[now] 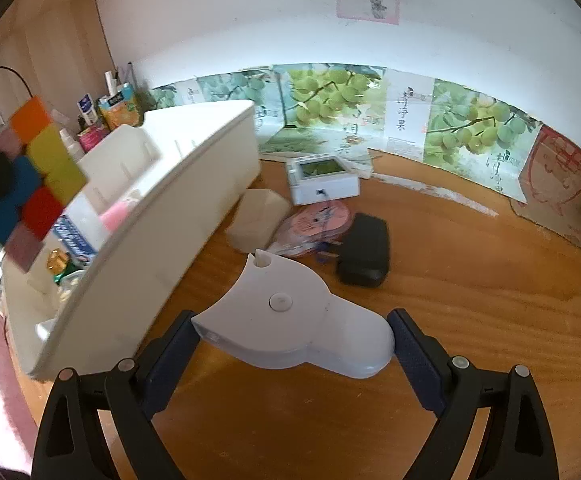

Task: Organize rigid objects
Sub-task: 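Lift the Rubik's cube and white piece with both tools toward the tray, then open both tools to drop the Rubik's cube and white piece into the tray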

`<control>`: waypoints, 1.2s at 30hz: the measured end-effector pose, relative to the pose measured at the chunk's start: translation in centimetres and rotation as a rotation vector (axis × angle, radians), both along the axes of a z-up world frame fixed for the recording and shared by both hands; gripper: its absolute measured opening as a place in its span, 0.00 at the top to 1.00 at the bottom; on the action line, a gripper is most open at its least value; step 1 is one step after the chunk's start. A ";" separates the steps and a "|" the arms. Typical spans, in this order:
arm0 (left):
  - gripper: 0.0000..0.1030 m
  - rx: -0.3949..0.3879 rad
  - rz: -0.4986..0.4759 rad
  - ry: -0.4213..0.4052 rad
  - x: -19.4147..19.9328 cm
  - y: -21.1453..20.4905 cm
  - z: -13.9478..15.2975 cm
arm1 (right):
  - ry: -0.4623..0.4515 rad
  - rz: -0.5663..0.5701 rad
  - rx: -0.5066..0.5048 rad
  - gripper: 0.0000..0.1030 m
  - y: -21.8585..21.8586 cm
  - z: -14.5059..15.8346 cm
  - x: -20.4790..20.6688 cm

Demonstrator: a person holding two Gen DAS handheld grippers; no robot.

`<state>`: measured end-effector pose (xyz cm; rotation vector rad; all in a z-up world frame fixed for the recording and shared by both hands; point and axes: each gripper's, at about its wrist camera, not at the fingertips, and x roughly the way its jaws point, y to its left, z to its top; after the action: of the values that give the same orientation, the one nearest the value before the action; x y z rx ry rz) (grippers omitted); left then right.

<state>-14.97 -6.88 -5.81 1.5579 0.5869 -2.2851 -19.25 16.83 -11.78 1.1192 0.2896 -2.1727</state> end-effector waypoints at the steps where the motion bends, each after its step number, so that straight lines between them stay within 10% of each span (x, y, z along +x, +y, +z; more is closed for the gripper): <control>1: 0.41 -0.001 -0.008 -0.001 0.1 -0.2 0.0 | -0.001 0.000 -0.002 0.09 -0.1 0.1 0.6; 36: 0.41 -0.114 -0.204 -0.038 6.4 -12.8 -6.2 | 0.213 0.038 -0.085 0.08 -9.9 8.0 11.5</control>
<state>-8.59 -19.71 -11.98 1.6682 0.2937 -2.3819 -7.79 6.88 -3.74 0.8301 0.3060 -2.2507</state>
